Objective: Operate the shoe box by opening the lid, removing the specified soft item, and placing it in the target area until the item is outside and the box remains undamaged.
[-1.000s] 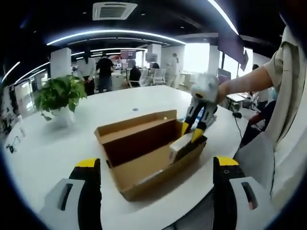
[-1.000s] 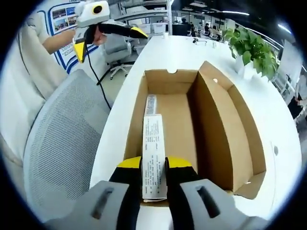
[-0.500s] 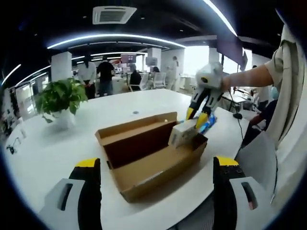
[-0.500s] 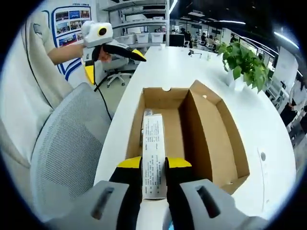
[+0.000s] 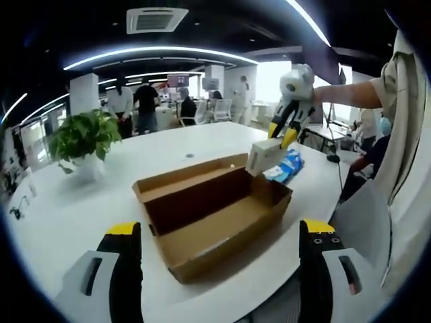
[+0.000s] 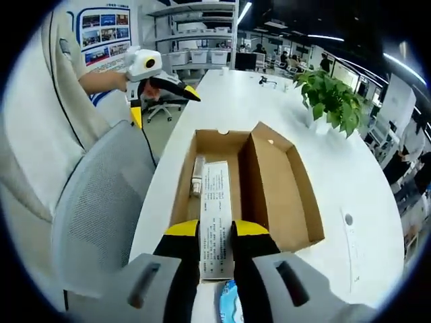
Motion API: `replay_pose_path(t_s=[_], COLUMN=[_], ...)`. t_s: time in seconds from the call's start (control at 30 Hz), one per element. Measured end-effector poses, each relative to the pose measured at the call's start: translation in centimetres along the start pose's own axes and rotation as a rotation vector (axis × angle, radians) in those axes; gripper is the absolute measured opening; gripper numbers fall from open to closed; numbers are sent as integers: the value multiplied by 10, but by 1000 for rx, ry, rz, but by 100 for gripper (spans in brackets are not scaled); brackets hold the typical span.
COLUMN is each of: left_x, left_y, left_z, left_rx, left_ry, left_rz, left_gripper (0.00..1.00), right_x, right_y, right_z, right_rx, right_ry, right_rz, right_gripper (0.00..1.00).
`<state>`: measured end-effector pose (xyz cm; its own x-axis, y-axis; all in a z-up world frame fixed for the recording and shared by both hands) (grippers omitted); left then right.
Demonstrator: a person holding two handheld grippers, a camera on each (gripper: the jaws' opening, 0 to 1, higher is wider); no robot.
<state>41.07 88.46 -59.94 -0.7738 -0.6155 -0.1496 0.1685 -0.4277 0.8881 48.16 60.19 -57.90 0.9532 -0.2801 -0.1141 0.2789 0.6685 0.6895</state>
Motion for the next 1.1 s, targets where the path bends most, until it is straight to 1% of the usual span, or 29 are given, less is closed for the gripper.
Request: replay_pose_path(t_s=[0.1,0.27,0.6,0.9,1.1], left_x=[-1,-2,-6,-8,-8], left_y=[-2,-1,-4,-5,-4], left_z=[-1,-1,0,0,-1], left_rx=[-11,-11,-20,-22,-16], left_ry=[0,0,4,15,15], left_rz=[-2,5,18,25,35], left_gripper=[100,100,100,100,100], right_x=[4,12,37,60,69], right_y=[-5,-14,-35,-57,-68], right_z=[9,24,54,72,83], right_rx=[-5,-12,-39,-74,-98], right_ry=[-12,-34,-93,-131,-149], right_rz=[-5,-11,-35,-62,-67], right_gripper=[15,15,15,15,15])
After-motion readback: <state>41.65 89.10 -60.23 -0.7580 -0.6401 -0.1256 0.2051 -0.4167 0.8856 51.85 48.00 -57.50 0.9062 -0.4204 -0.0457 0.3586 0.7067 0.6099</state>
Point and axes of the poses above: the point that each gripper's makers call its tool centre point, and the gripper's own axes: z roughly backward along the fingers, x roughly to its right, y roughly out of its top, the point moved 5 cm from there along z, roughly backward along the fingers, and after that the axes turned 12 degrees about -z, right-handed, at the moved point
